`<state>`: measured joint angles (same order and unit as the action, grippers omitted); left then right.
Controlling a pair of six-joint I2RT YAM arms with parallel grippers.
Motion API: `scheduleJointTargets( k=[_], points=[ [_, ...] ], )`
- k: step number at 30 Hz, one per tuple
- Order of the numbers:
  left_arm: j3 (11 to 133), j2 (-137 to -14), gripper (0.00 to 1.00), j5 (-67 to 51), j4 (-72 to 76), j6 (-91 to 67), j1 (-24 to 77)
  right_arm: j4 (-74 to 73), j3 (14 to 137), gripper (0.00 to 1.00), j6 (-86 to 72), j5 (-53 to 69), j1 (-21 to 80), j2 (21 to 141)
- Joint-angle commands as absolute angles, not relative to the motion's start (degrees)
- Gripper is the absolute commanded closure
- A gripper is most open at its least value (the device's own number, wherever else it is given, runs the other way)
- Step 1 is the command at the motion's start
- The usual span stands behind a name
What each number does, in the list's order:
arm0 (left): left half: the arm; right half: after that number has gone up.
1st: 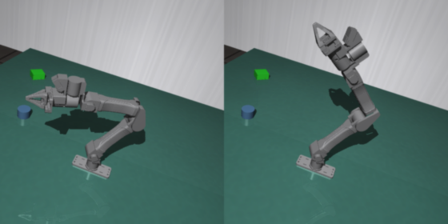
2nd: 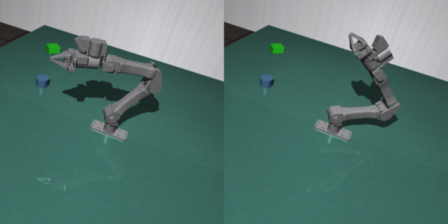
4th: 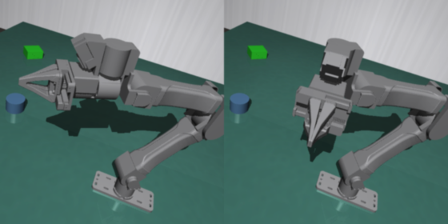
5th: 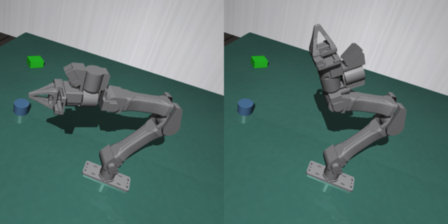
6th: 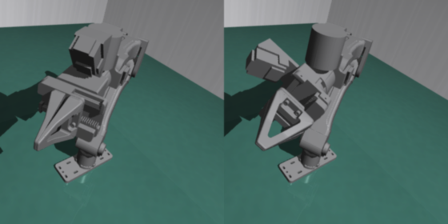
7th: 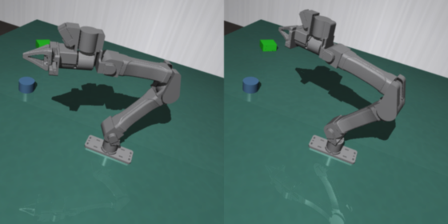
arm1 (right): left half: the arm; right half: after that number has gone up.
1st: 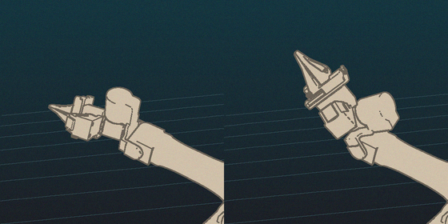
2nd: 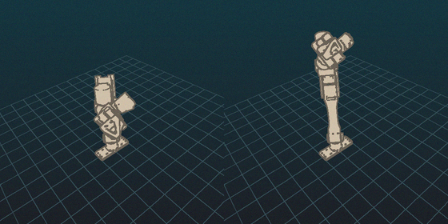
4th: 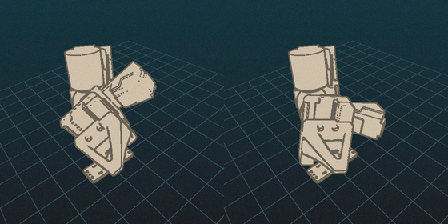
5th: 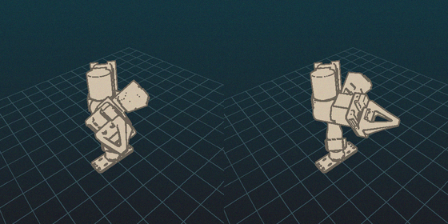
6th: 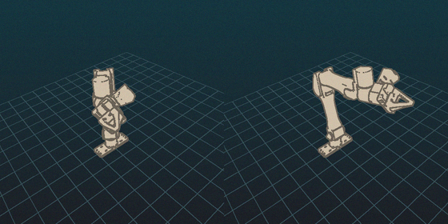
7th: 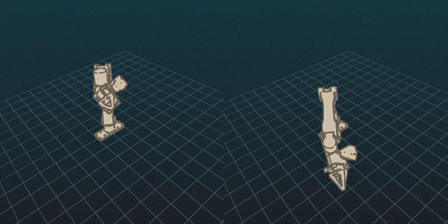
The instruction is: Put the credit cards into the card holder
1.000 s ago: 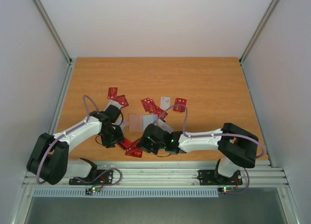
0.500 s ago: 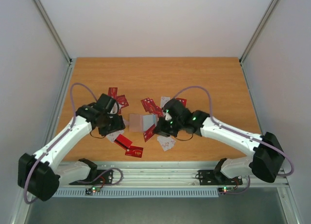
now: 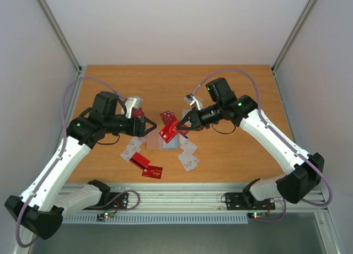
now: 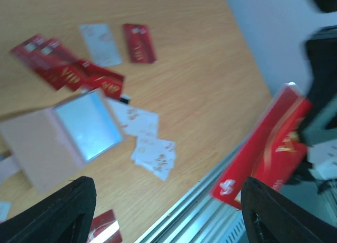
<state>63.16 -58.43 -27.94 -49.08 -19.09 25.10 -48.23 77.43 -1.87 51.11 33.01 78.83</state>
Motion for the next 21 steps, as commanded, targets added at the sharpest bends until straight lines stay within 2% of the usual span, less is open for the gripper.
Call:
scheduleJointTargets(
  k=[1, 5, 9, 13, 17, 21],
  points=[
    [68.4, -59.7, 0.23, -40.3, -46.0, -12.5, 25.2, -51.9, 79.7, 0.99, 7.0, 63.4, 31.6, 80.8],
    [72.3, -61.7, 0.26, -48.5, -46.4, -12.2, 25.1, -52.2, 82.8, 0.99, 9.7, 69.0, 31.3, 83.0],
    [74.4, -64.7, 0.33, -59.1, -45.2, -14.7, 25.1, -52.4, 85.4, 0.99, 11.7, 72.9, 31.2, 84.4],
    [75.6, -66.7, 0.38, -63.4, -47.2, -14.2, 25.1, -53.1, 86.6, 0.99, 13.8, 76.4, 31.2, 85.2],
    [78.0, -68.6, 0.48, -62.4, -52.9, -10.3, 25.1, -57.6, 88.6, 0.99, 17.8, 78.1, 31.3, 86.5],
    [78.6, -69.8, 0.65, -63.7, -52.9, -9.2, 25.1, -61.9, 90.1, 0.99, 20.9, 77.9, 31.3, 87.0]
  ],
)
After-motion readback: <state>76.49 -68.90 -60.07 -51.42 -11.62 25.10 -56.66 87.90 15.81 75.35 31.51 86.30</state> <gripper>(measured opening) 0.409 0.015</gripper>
